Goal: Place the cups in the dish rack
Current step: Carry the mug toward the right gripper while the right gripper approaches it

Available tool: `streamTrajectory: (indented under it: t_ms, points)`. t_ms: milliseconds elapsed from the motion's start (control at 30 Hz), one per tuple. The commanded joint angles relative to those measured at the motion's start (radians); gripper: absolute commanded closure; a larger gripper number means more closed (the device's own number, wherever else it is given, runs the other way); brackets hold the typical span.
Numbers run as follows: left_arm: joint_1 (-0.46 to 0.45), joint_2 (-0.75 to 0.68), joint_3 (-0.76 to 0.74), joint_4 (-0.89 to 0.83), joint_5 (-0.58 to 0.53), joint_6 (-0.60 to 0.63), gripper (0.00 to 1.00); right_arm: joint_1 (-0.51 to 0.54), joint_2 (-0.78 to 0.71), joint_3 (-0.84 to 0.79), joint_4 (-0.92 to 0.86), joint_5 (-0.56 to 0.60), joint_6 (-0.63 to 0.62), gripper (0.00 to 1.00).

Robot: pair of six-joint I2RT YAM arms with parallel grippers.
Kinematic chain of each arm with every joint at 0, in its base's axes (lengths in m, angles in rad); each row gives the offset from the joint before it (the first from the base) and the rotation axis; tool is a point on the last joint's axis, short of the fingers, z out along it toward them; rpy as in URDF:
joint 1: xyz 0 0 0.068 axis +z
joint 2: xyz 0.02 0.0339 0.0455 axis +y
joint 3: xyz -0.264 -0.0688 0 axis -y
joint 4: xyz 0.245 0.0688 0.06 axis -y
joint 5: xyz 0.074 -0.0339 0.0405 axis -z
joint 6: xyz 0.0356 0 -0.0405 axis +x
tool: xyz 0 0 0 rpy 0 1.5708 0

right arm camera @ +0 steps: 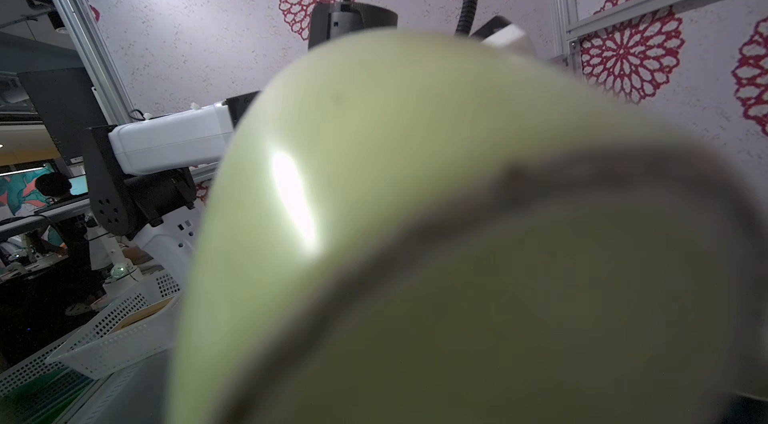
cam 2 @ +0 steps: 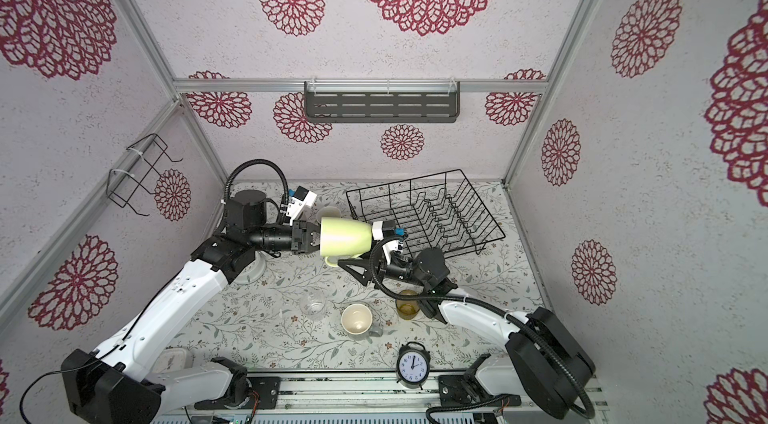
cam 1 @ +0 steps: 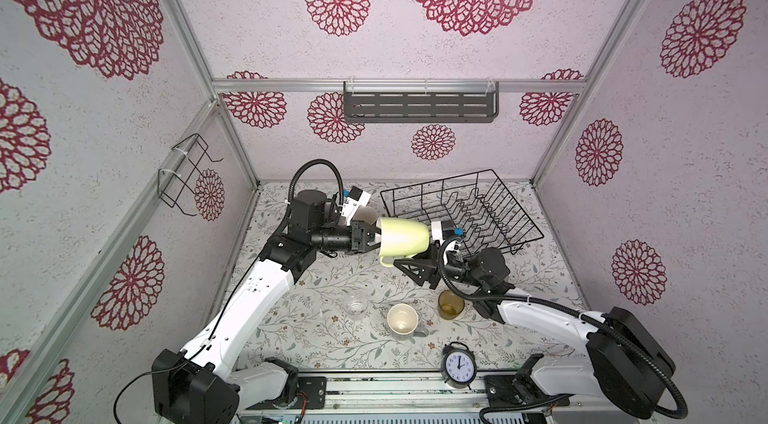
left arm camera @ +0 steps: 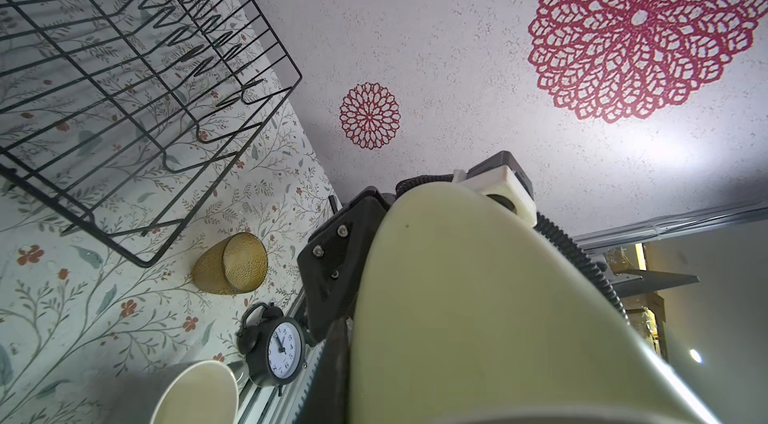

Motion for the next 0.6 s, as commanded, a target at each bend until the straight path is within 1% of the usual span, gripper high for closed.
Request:
streamTrajectory:
  t_ms: [0, 33, 100, 133, 200, 267, 300, 333, 433, 533, 567]
  points:
    - [-0.01, -0.02, 0.007, 0.073, 0.033, -0.006, 1.0, 0.001, 0.036, 0.049, 0.298, -0.043, 0.134, 0.51]
    - [-0.014, -0.02, 0.006, 0.074, 0.028, -0.005, 1.0, 0.001, 0.052, 0.062, 0.329, -0.06, 0.162, 0.53]
    - [-0.018, -0.02, 0.005, 0.073, 0.028, -0.007, 1.0, 0.001, 0.073, 0.077, 0.361, -0.079, 0.193, 0.53]
    - [-0.022, -0.018, 0.005, 0.069, 0.028, -0.009, 1.0, 0.001, 0.079, 0.083, 0.355, -0.08, 0.195, 0.52]
    - [-0.028, -0.02, 0.004, 0.067, 0.029, -0.009, 1.0, 0.003, 0.081, 0.092, 0.321, -0.089, 0.179, 0.45]
    - [-0.033, -0.02, 0.001, 0.071, 0.023, -0.006, 1.0, 0.006, 0.079, 0.097, 0.287, -0.101, 0.154, 0.44]
    - [-0.037, -0.016, -0.002, 0.072, 0.019, -0.004, 1.0, 0.01, 0.078, 0.098, 0.273, -0.109, 0.141, 0.46]
    - [-0.039, -0.011, -0.001, 0.072, 0.014, -0.004, 1.0, 0.012, 0.077, 0.099, 0.266, -0.11, 0.135, 0.51]
    - [-0.041, 0.005, 0.004, 0.069, 0.016, -0.006, 1.0, 0.012, 0.077, 0.105, 0.27, -0.112, 0.135, 0.67]
    - [-0.041, 0.009, 0.005, 0.066, 0.012, 0.007, 1.0, 0.011, 0.074, 0.11, 0.267, -0.123, 0.134, 0.82]
    - [-0.041, 0.011, 0.004, 0.063, 0.01, 0.012, 0.98, 0.011, 0.072, 0.11, 0.262, -0.125, 0.133, 0.83]
